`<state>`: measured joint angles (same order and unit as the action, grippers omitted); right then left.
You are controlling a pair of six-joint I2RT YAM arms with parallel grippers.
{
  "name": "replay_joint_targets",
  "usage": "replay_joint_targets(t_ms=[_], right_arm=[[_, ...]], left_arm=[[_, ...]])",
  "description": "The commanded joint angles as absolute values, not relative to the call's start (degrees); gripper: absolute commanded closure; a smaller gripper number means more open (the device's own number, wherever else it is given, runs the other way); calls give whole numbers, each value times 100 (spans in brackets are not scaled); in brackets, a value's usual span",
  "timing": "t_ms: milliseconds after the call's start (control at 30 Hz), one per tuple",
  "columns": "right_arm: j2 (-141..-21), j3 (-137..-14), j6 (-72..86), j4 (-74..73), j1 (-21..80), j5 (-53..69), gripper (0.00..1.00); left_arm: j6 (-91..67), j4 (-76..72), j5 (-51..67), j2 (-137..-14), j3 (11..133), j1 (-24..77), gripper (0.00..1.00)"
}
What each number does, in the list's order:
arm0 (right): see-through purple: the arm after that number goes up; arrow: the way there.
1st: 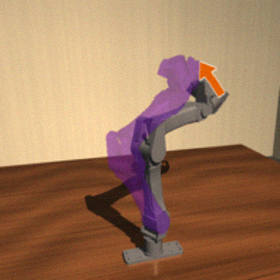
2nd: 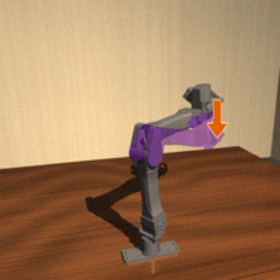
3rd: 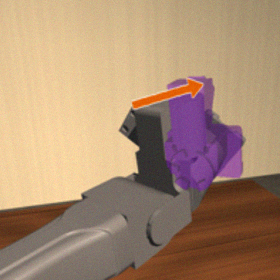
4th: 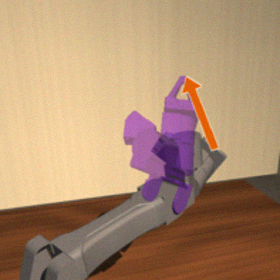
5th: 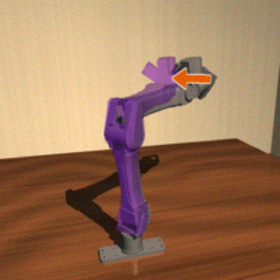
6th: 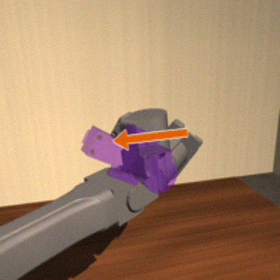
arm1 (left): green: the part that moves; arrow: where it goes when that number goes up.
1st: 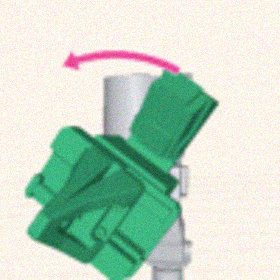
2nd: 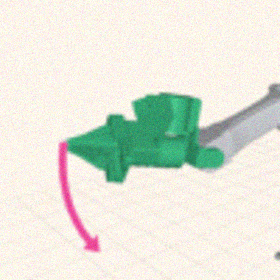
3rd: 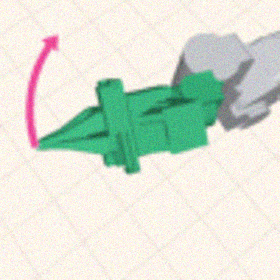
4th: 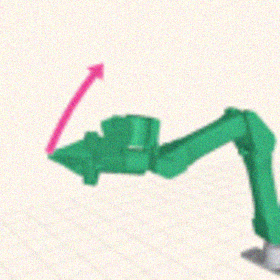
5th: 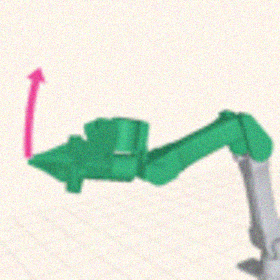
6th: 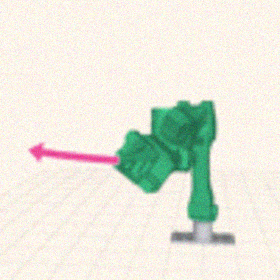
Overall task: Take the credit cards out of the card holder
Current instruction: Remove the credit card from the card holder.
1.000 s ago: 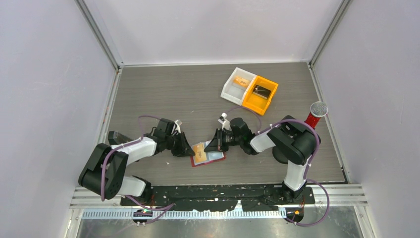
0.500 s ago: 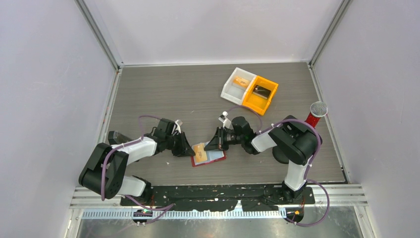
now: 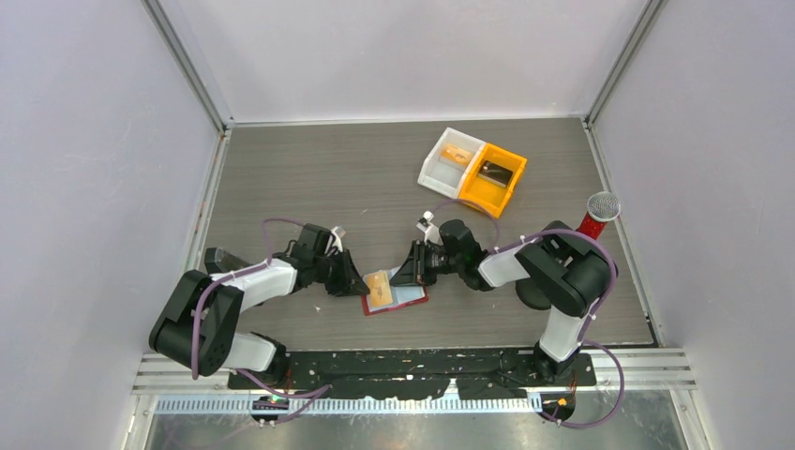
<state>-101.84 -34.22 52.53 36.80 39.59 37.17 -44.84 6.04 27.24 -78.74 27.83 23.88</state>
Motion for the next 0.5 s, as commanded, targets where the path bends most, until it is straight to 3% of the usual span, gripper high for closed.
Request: replay_joint_targets(t_ms=[0, 467], right_arm=[[-10082, -3605, 5144, 3591, 4094, 3531, 76], [-10210, -3747, 5064, 3305, 4199, 3244, 75]], left_arm=[[-4386, 835, 2355, -7966, 2576, 2426, 87], [-4396, 800, 2364, -7978, 2553, 2426, 86]])
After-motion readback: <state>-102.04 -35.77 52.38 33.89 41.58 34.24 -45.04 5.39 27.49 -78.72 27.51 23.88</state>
